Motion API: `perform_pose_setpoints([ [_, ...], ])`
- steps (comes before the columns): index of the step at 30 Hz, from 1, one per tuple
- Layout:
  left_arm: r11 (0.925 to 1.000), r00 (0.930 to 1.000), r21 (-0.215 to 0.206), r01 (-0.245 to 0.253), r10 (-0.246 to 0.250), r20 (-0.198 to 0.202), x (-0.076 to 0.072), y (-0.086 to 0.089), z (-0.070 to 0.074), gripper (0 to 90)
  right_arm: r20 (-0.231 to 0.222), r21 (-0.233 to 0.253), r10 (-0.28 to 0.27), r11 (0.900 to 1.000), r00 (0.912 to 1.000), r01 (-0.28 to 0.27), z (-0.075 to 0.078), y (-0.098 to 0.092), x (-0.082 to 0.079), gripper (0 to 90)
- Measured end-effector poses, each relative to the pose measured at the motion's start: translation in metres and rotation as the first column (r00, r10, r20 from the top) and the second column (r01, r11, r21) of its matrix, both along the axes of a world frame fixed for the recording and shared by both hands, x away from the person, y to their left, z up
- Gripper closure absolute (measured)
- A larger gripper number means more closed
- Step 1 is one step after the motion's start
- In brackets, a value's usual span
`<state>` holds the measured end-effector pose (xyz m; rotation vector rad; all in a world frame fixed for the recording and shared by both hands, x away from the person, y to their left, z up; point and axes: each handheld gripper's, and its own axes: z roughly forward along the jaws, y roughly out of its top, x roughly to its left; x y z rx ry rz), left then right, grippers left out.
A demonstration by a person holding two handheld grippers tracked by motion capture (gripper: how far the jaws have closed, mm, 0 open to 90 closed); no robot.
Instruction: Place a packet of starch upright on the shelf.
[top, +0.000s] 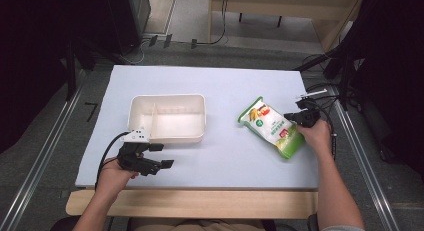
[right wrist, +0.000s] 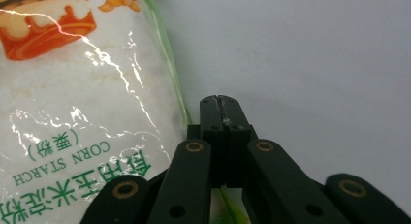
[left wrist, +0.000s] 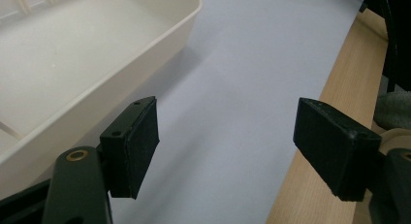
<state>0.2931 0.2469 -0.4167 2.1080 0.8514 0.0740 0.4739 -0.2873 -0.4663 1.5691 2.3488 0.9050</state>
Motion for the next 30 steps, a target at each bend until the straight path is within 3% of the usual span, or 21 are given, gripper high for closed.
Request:
perform_pose_setpoints([
  [6,1.0000,1.0000,-0.007,-0.001,0.001,0.004,0.000,-0.001,0.000,25.4,0.001,0.022,-0.007,1.000,1.0000,0.007,-0.003,0.002,-0.007,90.0],
  [13,1.0000,1.0000,0.004,0.006,-0.006,-0.004,0.002,-0.002,0.000,25.4,-0.007,0.011,0.017,1.000,0.9998,-0.017,-0.002,0.006,-0.017,90.0],
  [22,0.9994,0.9997,-0.035,0.003,-0.004,-0.026,0.009,-0.005,0.001,24.2,-0.014,-0.008,0.061,0.998,0.9980,-0.061,0.000,0.015,-0.036,90.0],
  [27,1.0000,0.9997,0.000,0.002,-0.002,-0.024,0.014,-0.005,0.000,24.9,-0.024,-0.007,0.083,0.997,0.9963,-0.083,0.001,0.020,-0.044,90.0],
  [30,1.0000,0.9997,-0.002,0.009,-0.009,-0.023,0.016,-0.005,-0.001,25.2,-0.030,0.001,0.098,0.995,0.9947,-0.098,0.001,0.024,-0.050,90.0],
])
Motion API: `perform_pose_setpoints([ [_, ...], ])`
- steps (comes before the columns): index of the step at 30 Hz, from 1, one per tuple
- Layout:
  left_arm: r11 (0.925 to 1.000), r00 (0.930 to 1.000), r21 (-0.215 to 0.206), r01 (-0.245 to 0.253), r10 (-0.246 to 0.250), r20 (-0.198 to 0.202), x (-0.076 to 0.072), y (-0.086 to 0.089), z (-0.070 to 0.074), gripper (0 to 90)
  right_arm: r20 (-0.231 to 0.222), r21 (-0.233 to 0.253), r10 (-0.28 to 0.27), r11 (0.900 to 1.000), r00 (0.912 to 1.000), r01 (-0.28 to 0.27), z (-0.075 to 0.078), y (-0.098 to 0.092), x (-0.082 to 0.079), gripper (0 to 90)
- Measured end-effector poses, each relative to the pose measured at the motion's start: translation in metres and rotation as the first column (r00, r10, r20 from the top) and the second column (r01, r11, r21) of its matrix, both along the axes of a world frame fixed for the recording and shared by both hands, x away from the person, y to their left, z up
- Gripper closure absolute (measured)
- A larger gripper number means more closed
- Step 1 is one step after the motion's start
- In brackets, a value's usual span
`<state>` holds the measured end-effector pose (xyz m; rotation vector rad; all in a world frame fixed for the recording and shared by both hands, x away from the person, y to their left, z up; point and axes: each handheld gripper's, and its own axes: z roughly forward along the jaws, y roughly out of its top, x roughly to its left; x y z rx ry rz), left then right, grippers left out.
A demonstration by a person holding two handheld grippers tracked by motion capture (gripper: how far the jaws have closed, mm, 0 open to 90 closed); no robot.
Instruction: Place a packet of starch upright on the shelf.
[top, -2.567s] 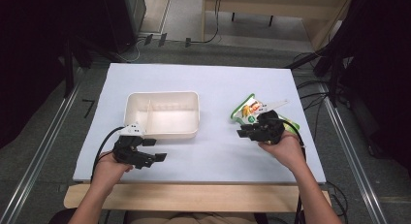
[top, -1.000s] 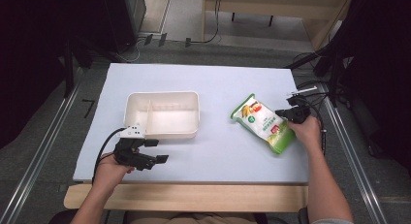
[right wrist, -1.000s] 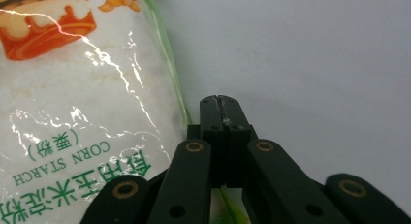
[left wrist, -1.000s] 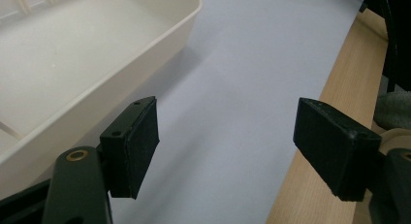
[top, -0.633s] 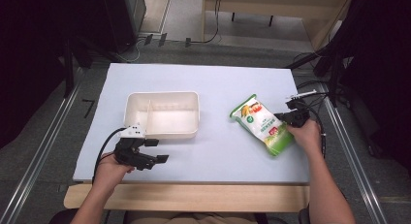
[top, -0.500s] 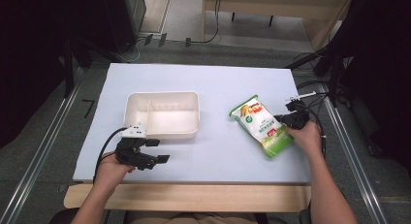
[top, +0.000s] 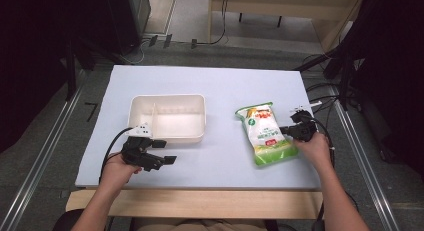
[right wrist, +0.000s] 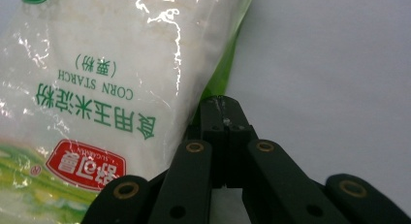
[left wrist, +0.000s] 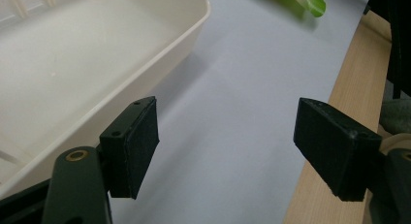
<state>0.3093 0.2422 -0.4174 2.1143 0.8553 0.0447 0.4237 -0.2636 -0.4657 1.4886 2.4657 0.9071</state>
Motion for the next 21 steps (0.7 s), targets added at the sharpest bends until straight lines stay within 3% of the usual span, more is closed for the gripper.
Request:
perform_pose_setpoints([
  [13,0.9996,0.9996,0.000,0.029,-0.029,0.001,0.009,-0.005,0.001,25.3,-0.022,-0.001,0.078,0.997,0.9967,-0.078,0.001,0.022,-0.022,90.0],
  [14,0.9993,0.9994,-0.019,0.034,-0.034,-0.003,0.011,-0.006,0.001,25.3,-0.023,0.003,0.113,0.994,0.9934,-0.113,0.001,0.028,-0.026,90.0],
  [21,0.9990,0.9993,-0.027,0.036,-0.036,0.010,0.013,-0.008,0.002,25.3,-0.013,0.012,0.169,0.986,0.9855,-0.169,0.001,0.052,-0.034,90.0],
])
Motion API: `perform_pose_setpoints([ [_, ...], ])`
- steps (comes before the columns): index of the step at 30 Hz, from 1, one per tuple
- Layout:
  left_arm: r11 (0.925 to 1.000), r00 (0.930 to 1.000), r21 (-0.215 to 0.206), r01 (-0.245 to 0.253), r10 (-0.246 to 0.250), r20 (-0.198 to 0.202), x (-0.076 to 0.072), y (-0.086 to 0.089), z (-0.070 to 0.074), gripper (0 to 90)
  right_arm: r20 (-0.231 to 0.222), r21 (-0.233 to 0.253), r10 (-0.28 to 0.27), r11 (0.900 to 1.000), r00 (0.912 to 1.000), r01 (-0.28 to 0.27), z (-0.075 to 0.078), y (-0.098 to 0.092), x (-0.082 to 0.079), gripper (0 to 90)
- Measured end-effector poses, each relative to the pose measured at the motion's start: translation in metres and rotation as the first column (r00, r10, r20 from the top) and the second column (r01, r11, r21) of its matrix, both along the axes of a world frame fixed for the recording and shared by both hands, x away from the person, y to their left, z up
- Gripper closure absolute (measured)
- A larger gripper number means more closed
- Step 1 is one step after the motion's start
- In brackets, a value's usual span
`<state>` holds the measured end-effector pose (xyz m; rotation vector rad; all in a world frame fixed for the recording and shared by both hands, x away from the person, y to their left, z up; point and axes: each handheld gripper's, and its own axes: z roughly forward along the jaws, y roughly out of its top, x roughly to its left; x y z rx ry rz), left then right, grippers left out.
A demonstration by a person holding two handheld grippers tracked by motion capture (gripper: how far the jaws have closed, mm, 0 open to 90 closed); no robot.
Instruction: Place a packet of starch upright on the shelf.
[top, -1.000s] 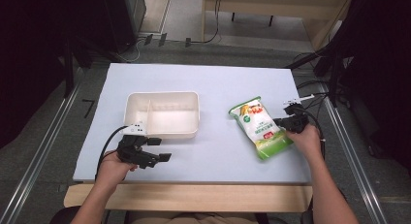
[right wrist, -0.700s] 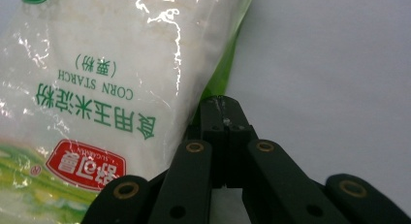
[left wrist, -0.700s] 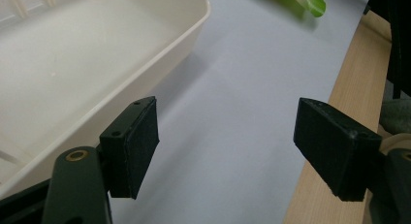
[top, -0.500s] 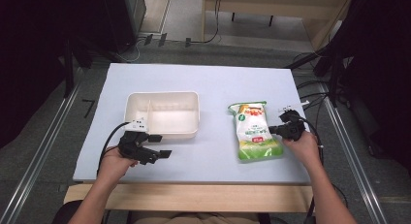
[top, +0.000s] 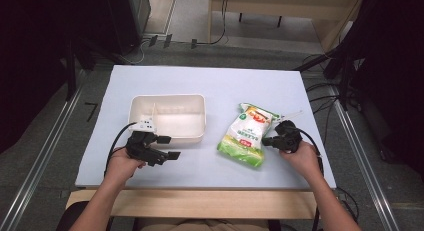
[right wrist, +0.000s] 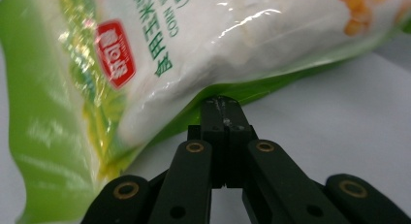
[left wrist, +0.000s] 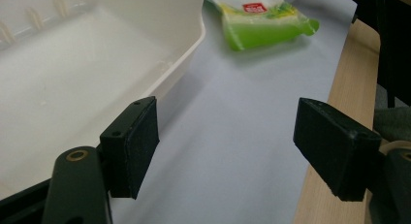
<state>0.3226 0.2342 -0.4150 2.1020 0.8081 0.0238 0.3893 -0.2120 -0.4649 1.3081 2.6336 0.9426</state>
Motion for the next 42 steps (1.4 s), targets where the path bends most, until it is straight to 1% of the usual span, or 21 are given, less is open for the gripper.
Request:
perform_pose_setpoints([
  [6,1.0000,1.0000,-0.002,0.003,-0.003,0.007,0.000,0.000,0.000,25.4,0.003,0.007,0.037,0.999,0.9993,-0.037,0.000,0.021,-0.003,90.0],
  [8,1.0000,1.0000,-0.008,0.003,-0.003,0.006,-0.001,0.000,0.000,25.4,-0.010,0.024,0.062,0.998,0.9980,-0.062,0.000,0.027,-0.002,90.0],
  [9,1.0000,1.0000,-0.008,0.003,-0.003,0.006,-0.001,0.000,0.000,25.3,-0.010,0.024,0.062,0.998,0.9980,-0.062,0.000,0.027,-0.002,90.0],
  [10,1.0000,1.0000,-0.002,0.000,0.000,0.010,-0.002,0.000,0.000,25.3,-0.014,0.005,0.087,0.996,0.9961,-0.087,0.002,0.031,-0.002,90.0],
  [12,1.0000,0.9999,-0.002,-0.008,0.008,0.007,-0.002,0.002,0.001,25.4,0.004,0.006,0.096,0.995,0.9954,-0.096,0.009,0.029,-0.001,90.0],
  [14,0.9999,0.9999,-0.012,-0.006,0.006,0.014,-0.003,0.002,0.000,25.4,0.020,0.022,0.081,0.996,0.9965,-0.082,0.013,0.026,0.000,90.0],
  [15,0.9998,0.9997,-0.009,-0.016,0.016,0.017,-0.004,0.004,0.002,25.4,0.064,0.050,0.059,0.997,0.9962,-0.063,0.023,0.020,0.005,90.0],
  [18,0.9996,0.9996,-0.015,-0.022,0.022,0.020,-0.006,0.005,0.002,25.4,0.082,0.067,0.038,0.997,0.9959,-0.043,0.028,0.017,0.010,90.0],
  [19,0.9994,0.9994,-0.023,-0.025,0.026,0.022,-0.008,0.005,0.002,25.4,0.092,0.076,0.035,0.996,0.9952,-0.042,0.031,0.017,0.015,90.0],
  [20,0.9996,0.9994,-0.013,-0.024,0.024,0.024,-0.009,0.006,0.003,25.4,0.096,0.073,0.029,0.997,0.9950,-0.036,0.034,0.019,0.020,90.0],
  [21,0.9996,0.9994,-0.016,-0.022,0.022,0.025,-0.012,0.007,0.002,25.4,0.115,0.060,0.030,0.997,0.9929,-0.037,0.039,0.025,0.030,90.0],
  [24,0.9995,0.9994,-0.011,-0.028,0.028,0.022,-0.015,0.009,0.001,25.4,0.129,0.039,0.034,0.998,0.9910,-0.039,0.044,0.030,0.039,90.0],
  [25,0.9994,0.9992,-0.014,-0.032,0.033,0.024,-0.017,0.011,0.001,25.4,0.144,0.023,0.035,0.999,0.9889,-0.038,0.050,0.039,0.056,90.0],
  [26,0.9994,0.9992,-0.014,-0.032,0.033,0.024,-0.017,0.011,0.001,25.4,0.144,0.023,0.035,0.999,0.9889,-0.038,0.050,0.039,0.056,90.0],
  [27,0.9989,0.9987,-0.022,-0.042,0.043,0.027,-0.020,0.014,0.001,25.4,0.140,0.021,0.032,0.999,0.9896,-0.035,0.054,0.047,0.071,90.0],
  [28,0.9985,0.9983,-0.018,-0.051,0.052,0.026,-0.022,0.016,0.001,25.4,0.142,0.025,0.044,0.999,0.9889,-0.048,0.054,0.049,0.078,90.0],
  [29,0.9984,0.9982,-0.019,-0.053,0.053,0.026,-0.023,0.017,0.001,25.4,0.145,0.027,0.051,0.998,0.9881,-0.056,0.054,0.051,0.087,90.0],
  [32,0.9980,0.9979,-0.022,-0.059,0.059,0.028,-0.028,0.020,0.001,25.3,0.100,0.013,0.034,0.999,0.9944,-0.036,0.046,0.058,0.110,90.0],
  [35,0.9980,0.9976,-0.008,-0.063,0.064,0.028,-0.030,0.022,-0.001,25.3,0.073,-0.014,0.034,0.999,0.9967,-0.033,0.036,0.065,0.124,90.0],
  [39,0.9977,0.9974,-0.008,-0.067,0.068,0.023,-0.033,0.025,-0.001,25.3,0.022,-0.053,0.047,0.998,0.9987,-0.045,0.022,0.068,0.133,90.0],
  [42,0.9976,0.9974,-0.004,-0.069,0.069,0.022,-0.034,0.025,-0.001,25.3,0.028,-0.053,0.034,0.998,0.9990,-0.033,0.018,0.066,0.134,90.0],
])
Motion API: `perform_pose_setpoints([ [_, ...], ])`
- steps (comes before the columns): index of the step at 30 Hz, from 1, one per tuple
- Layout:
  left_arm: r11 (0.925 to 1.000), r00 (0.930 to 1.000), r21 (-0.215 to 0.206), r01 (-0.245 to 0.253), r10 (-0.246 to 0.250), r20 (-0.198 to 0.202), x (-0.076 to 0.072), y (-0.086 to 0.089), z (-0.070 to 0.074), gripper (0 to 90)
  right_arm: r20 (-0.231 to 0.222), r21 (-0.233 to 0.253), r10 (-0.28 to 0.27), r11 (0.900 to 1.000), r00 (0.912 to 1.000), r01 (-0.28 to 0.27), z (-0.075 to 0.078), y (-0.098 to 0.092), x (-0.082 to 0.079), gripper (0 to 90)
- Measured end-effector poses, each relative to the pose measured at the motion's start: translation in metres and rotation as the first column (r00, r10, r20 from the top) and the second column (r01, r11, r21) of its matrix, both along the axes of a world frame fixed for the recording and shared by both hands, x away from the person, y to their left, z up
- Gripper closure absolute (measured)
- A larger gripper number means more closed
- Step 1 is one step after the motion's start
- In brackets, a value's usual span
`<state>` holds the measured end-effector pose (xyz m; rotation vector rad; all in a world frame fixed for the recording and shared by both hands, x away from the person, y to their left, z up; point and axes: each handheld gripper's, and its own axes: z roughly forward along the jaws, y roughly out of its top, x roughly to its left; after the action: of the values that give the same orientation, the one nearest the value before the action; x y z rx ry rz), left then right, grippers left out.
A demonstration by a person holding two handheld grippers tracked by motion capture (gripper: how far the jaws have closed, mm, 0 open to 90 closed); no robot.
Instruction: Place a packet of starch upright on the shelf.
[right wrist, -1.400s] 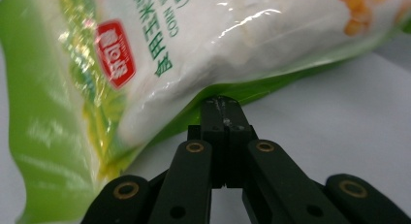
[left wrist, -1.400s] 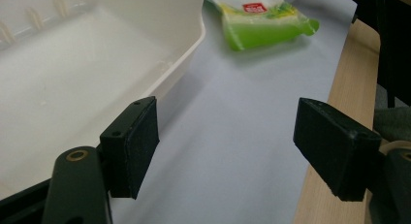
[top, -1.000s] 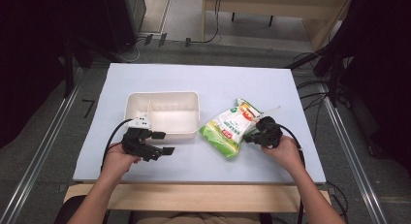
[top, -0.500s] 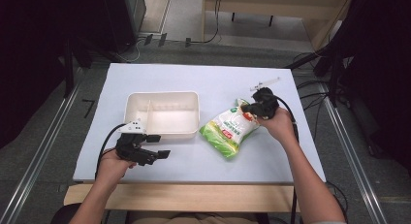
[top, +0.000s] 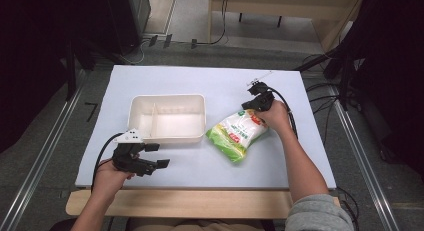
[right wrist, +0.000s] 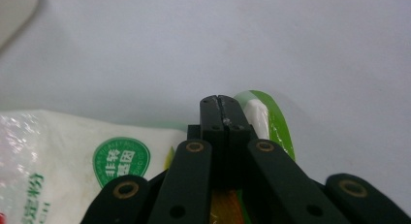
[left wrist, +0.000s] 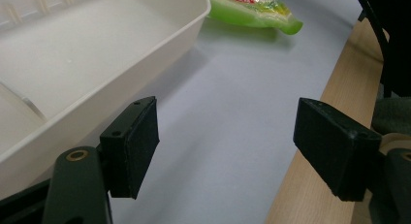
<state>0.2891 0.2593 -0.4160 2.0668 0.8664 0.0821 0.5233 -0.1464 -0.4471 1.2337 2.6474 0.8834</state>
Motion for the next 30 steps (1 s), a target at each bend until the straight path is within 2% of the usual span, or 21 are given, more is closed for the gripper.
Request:
perform_pose_setpoints([
  [3,1.0000,1.0000,-0.003,-0.001,0.001,-0.001,0.000,0.000,0.000,25.3,0.014,-0.028,0.011,1.000,0.9998,-0.011,-0.001,-0.002,-0.001,90.0],
  [4,1.0000,1.0000,-0.003,0.002,-0.002,0.003,-0.001,-0.001,0.001,25.3,-0.009,-0.027,-0.018,0.999,0.9998,0.018,-0.001,-0.008,0.000,90.0],
  [6,1.0000,1.0000,-0.001,0.002,-0.002,0.002,-0.001,-0.001,0.001,25.3,-0.013,-0.029,-0.026,0.999,0.9996,0.025,-0.001,-0.010,0.000,90.0],
  [8,1.0000,1.0000,-0.001,0.005,-0.005,0.002,0.000,-0.002,0.000,25.3,-0.027,-0.025,-0.048,0.999,0.9985,0.047,0.000,-0.020,-0.002,90.0],
  [11,1.0000,1.0000,0.003,0.006,-0.006,0.003,0.001,-0.002,0.001,25.3,-0.029,-0.024,-0.050,0.999,0.9983,0.049,0.000,-0.028,-0.006,90.0],
  [14,1.0000,1.0000,-0.003,0.005,-0.005,0.006,0.000,-0.004,0.001,25.3,-0.029,-0.018,-0.059,0.998,0.9979,0.058,-0.001,-0.035,-0.010,90.0],
  [20,1.0000,0.9999,-0.001,0.008,-0.008,0.007,0.002,-0.004,0.001,25.3,-0.010,-0.040,-0.077,0.996,0.9970,0.077,0.000,-0.046,-0.022,90.0],
  [22,1.0000,1.0000,-0.003,0.008,-0.008,0.006,0.003,-0.004,0.001,25.4,-0.009,-0.034,-0.087,0.996,0.9961,0.087,-0.001,-0.048,-0.025,90.0],
  [25,0.9999,0.9999,-0.001,0.012,-0.012,-0.001,0.004,-0.006,0.001,25.3,-0.014,0.013,-0.115,0.993,0.9933,0.115,-0.004,-0.059,-0.033,90.0],
  [30,0.9997,0.9997,-0.002,0.023,-0.023,-0.004,0.007,-0.009,0.000,25.4,-0.019,0.019,-0.120,0.993,0.9926,0.120,-0.004,-0.067,-0.039,90.0],
])
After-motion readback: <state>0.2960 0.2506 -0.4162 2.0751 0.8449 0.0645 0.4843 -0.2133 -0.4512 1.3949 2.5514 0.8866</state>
